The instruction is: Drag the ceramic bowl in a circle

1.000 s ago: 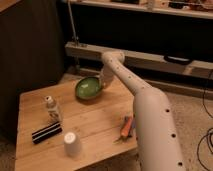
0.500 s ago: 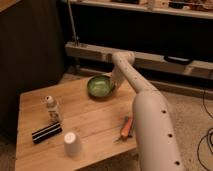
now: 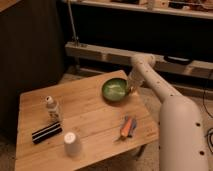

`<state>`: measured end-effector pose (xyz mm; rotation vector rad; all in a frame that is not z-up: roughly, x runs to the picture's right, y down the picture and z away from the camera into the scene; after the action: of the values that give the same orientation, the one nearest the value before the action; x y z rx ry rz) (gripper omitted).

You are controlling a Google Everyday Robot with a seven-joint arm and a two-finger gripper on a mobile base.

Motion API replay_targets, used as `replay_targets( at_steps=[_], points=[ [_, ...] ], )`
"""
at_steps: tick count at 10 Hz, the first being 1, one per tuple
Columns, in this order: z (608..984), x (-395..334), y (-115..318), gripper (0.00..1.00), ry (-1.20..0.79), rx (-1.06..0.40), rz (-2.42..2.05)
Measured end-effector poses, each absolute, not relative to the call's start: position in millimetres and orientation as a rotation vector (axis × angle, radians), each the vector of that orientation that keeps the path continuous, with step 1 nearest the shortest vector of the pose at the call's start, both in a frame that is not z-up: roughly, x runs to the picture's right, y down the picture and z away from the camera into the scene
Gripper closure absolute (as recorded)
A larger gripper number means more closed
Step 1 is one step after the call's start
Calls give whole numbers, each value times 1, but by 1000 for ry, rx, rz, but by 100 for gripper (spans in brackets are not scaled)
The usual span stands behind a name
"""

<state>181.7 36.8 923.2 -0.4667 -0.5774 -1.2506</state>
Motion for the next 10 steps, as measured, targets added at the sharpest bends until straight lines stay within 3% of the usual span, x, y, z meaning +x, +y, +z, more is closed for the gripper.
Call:
replay_targets(
  at_steps=[6, 10],
  points=[
    [858, 129, 164, 100, -812, -470, -1391],
    [840, 71, 172, 100, -883, -359, -1506]
  ],
)
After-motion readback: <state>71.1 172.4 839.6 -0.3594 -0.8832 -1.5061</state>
